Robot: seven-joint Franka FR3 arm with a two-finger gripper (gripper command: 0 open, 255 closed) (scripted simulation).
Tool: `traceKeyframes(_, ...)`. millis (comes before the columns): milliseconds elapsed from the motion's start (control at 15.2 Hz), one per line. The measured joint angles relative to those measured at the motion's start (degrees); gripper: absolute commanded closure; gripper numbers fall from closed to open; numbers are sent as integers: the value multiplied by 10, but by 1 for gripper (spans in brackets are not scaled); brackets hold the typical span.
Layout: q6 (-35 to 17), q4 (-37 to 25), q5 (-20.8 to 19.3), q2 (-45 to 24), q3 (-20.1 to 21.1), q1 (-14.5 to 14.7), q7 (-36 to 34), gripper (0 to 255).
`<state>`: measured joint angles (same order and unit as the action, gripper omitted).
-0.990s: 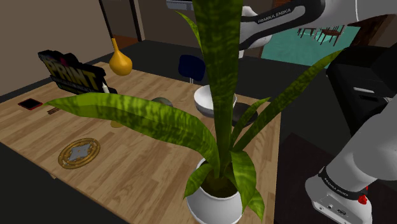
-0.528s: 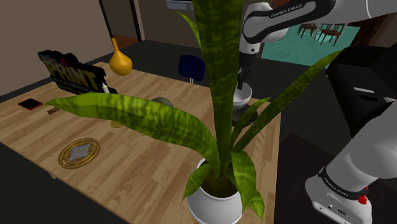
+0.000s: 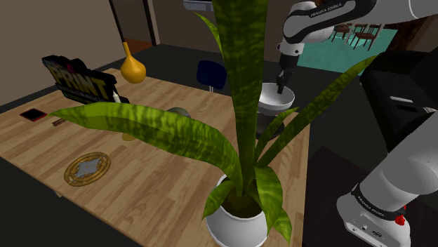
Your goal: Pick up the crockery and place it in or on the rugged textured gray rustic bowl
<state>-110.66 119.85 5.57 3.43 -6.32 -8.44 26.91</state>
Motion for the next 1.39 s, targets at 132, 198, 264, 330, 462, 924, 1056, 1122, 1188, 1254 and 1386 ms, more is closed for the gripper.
traceKeyframes(132, -14, 10, 1, -4, -1, -1, 4, 255)
traceKeyframes(198, -20, 15, 1, -6, -1, -1, 6, 255)
traceKeyframes(264, -28, 20, 2, -8, -2, -1, 7, 255)
traceKeyframes(330, -35, 25, 3, -11, -1, -1, 7, 255)
traceKeyframes(462, -49, 33, 4, -17, -2, -1, 11, 255)
traceKeyframes(924, -102, 60, 10, -43, -2, -1, 19, 255)
traceKeyframes(1056, -117, 69, 12, -50, -2, -1, 21, 255)
traceKeyframes(1122, -119, 69, 13, -52, -2, -1, 22, 255)
traceKeyframes(1188, -121, 70, 13, -53, -2, -1, 22, 255)
traceKeyframes(1254, -122, 70, 13, -53, -2, -1, 22, 255)
traceKeyframes(1386, -123, 70, 13, -54, -1, -1, 22, 255)
